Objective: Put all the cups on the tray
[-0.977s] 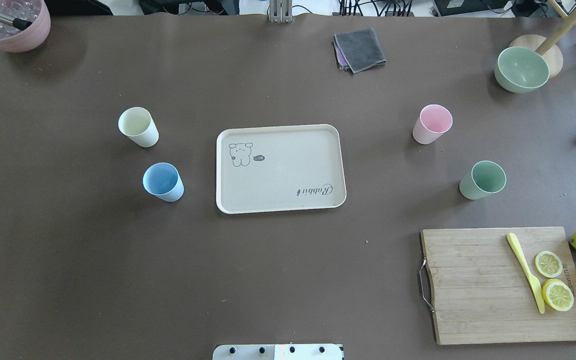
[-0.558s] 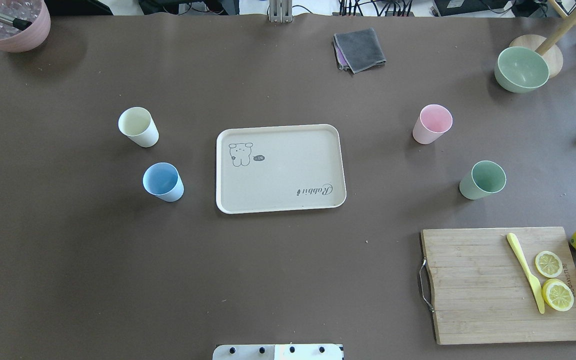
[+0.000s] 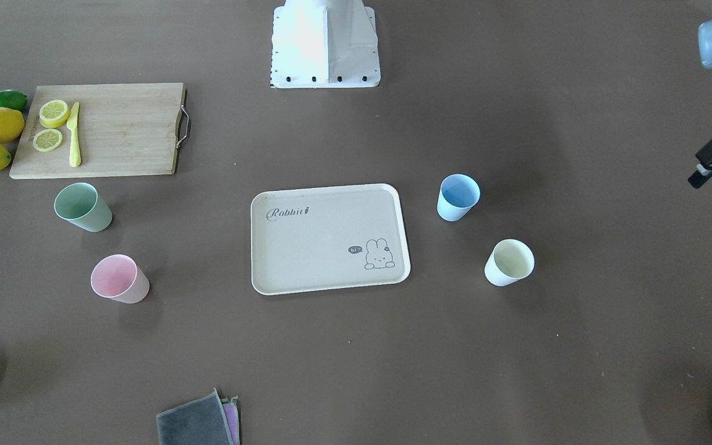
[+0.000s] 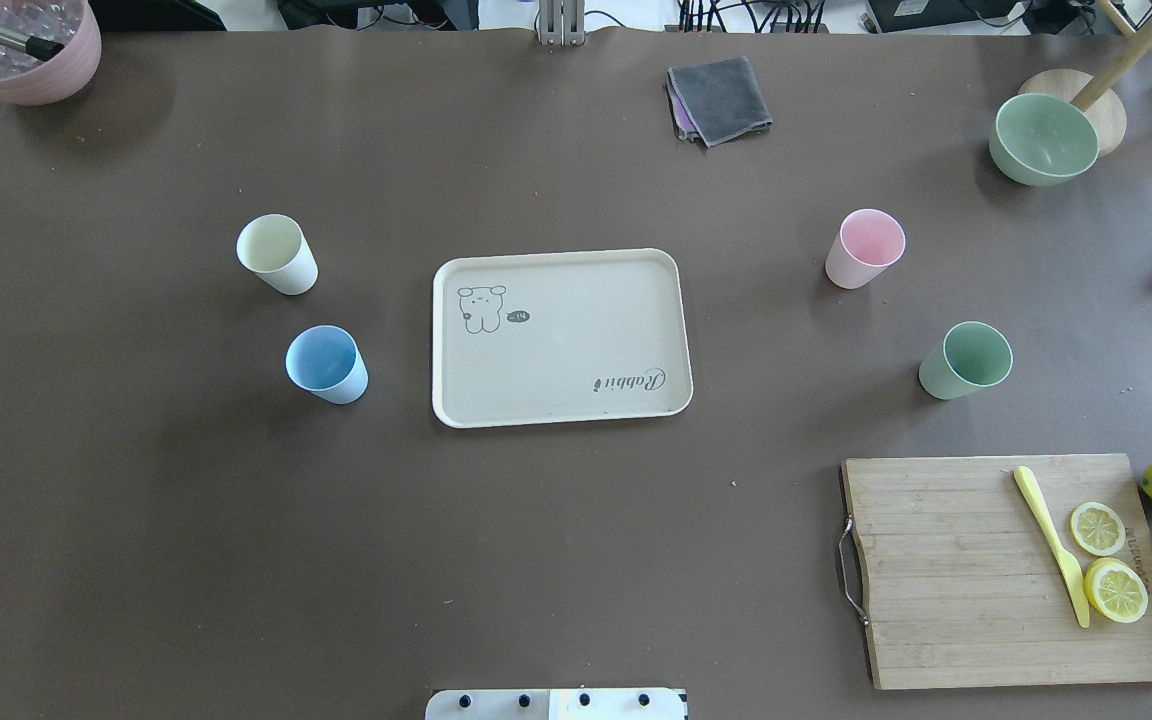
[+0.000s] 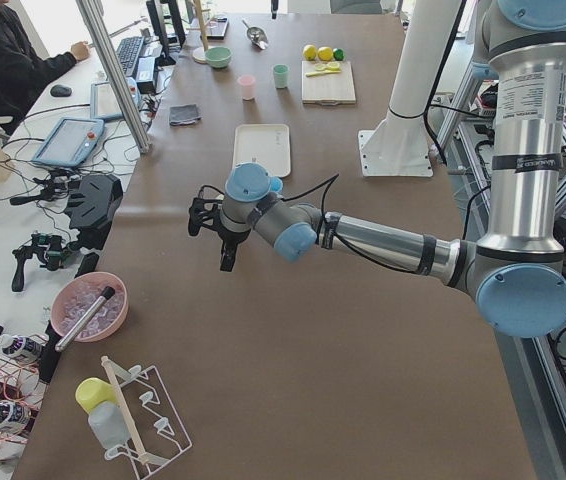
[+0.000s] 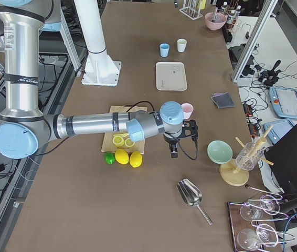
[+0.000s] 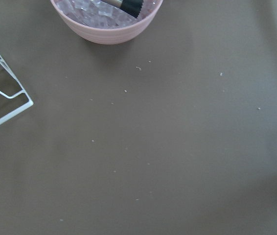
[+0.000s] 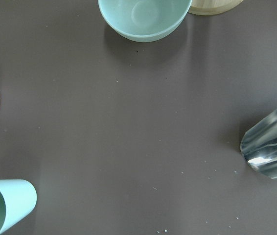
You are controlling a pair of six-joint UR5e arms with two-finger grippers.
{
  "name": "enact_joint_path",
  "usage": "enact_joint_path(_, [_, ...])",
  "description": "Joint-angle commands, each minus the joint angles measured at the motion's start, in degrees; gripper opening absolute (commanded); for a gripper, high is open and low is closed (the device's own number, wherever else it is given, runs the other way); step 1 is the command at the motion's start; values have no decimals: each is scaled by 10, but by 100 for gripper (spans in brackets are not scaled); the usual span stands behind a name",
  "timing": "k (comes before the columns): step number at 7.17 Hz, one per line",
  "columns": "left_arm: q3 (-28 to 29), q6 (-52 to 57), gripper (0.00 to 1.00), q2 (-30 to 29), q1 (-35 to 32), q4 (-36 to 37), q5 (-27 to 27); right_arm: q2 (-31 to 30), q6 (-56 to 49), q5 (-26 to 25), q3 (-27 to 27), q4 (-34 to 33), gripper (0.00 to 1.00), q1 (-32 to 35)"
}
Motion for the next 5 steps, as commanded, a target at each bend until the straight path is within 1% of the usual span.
enact_joint_path(1, [-31, -112, 98, -24, 75, -2, 26, 1, 89, -17, 20, 21, 100, -53])
enact_joint_path(2, [-34, -138, 98, -38, 94, -2, 48, 3, 117, -29, 31, 21, 100, -75])
enact_joint_path(5, [-32, -163, 98, -68, 118, 4, 51, 39, 194, -69, 34, 21, 100, -137])
